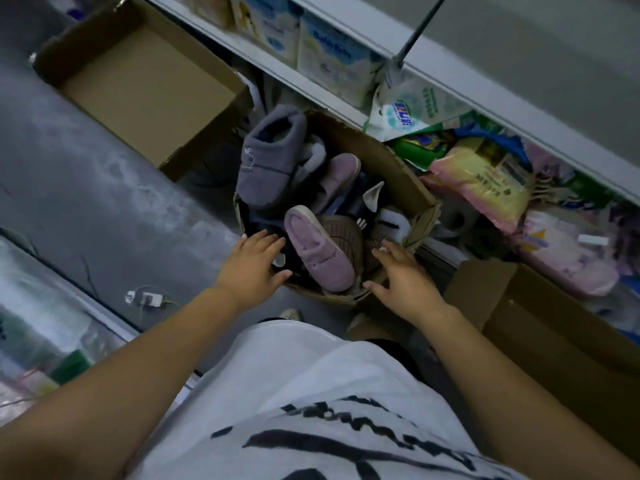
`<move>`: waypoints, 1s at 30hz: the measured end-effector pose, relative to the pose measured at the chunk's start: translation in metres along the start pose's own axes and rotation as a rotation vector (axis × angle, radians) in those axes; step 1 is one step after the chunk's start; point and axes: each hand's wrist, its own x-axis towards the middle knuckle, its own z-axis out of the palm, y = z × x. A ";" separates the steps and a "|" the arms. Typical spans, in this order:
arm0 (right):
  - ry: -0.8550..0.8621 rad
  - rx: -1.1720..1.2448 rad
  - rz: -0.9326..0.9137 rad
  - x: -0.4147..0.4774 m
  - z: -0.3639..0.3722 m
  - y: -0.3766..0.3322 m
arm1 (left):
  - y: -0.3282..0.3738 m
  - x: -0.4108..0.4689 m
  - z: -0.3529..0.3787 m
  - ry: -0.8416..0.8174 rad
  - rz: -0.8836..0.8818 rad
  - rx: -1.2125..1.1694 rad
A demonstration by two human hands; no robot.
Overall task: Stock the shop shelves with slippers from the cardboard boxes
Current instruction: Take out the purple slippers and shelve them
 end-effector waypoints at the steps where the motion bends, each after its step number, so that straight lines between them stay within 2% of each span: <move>1: -0.018 -0.010 0.001 0.009 -0.004 0.005 | 0.001 0.005 0.006 -0.018 -0.010 -0.009; 9: -0.108 0.191 0.088 0.113 -0.031 0.029 | 0.013 0.048 0.048 -0.187 -0.103 -0.103; 12: -0.155 0.241 0.110 0.168 -0.041 0.041 | 0.017 0.065 0.058 -0.213 -0.191 -0.150; 18: -0.167 0.218 0.024 0.284 -0.060 0.043 | 0.033 0.111 0.061 -0.267 -0.362 -0.274; 23: -0.212 0.186 0.026 0.357 -0.053 0.038 | 0.036 0.113 0.093 -0.139 -0.390 -0.345; 30: -0.159 0.272 0.210 0.413 -0.023 0.038 | 0.031 0.113 0.117 -0.072 -0.485 -0.487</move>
